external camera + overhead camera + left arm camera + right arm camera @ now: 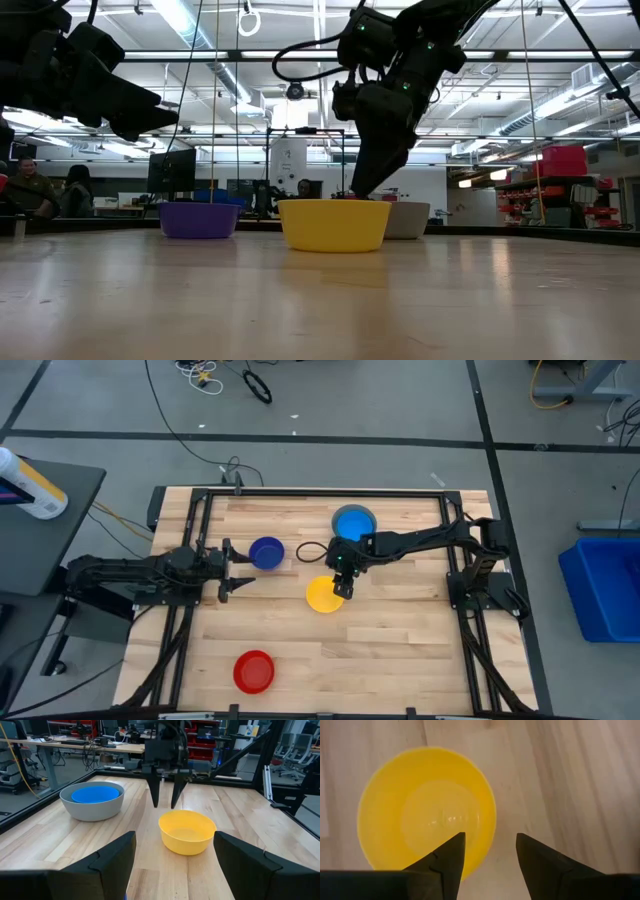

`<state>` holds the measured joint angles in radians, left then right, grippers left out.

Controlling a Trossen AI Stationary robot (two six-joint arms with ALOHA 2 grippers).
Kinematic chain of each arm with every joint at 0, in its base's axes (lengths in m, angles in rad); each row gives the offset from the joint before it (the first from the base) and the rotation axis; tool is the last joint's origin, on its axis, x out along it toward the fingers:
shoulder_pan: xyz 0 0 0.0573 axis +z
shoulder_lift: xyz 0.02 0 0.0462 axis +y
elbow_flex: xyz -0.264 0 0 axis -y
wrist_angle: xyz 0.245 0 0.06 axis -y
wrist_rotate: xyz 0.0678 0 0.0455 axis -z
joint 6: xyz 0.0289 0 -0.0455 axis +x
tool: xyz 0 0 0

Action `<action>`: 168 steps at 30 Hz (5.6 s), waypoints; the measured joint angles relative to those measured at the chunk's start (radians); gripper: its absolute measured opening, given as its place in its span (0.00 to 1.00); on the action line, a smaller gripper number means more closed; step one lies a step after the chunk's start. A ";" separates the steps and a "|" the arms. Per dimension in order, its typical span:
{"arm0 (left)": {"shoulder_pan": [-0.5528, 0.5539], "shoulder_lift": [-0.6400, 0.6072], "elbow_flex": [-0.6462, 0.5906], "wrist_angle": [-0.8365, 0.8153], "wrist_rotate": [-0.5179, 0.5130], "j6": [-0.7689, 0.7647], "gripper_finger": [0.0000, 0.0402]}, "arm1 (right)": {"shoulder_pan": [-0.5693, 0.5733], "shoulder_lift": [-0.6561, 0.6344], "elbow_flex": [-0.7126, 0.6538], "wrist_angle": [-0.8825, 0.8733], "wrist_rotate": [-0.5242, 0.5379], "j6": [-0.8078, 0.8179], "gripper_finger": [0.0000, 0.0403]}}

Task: Nest bowls inside each other
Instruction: Stack the yellow bowl on top of the blue bowl, then stack the dark blue bowl on top of the yellow bowl

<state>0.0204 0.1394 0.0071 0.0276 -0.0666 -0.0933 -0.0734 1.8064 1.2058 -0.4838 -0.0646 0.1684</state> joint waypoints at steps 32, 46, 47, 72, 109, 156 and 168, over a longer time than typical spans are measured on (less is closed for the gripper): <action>0.000 0.063 0.000 0.007 -0.006 -0.001 0.68 | 0.030 0.084 -0.002 0.060 0.041 0.003 0.02; 0.002 0.064 0.000 0.012 -0.008 0.000 0.68 | -0.070 -0.144 0.015 -0.013 0.436 -0.151 0.00; 0.002 0.064 0.000 0.012 -0.009 0.000 0.68 | -0.094 -0.156 0.015 -0.013 0.452 -0.167 0.00; 0.002 0.064 0.000 0.014 -0.012 -0.001 0.68 | -0.497 -0.170 -0.115 0.026 0.217 -0.244 0.00; 0.002 0.064 0.000 0.013 -0.016 -0.007 0.68 | -0.494 -0.169 -0.142 0.155 0.194 -0.192 0.22; 0.002 0.486 0.065 0.020 -0.241 -0.128 0.68 | 0.013 -0.180 -0.174 0.354 0.046 -0.079 0.44; 0.002 1.026 0.336 0.006 -0.226 -0.135 0.68 | 0.141 -0.252 -0.190 0.153 0.149 -0.014 0.42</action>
<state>0.0223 1.1656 0.3436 0.0334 -0.2922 -0.2284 0.0678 1.5544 1.0163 -0.3304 0.0839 0.1543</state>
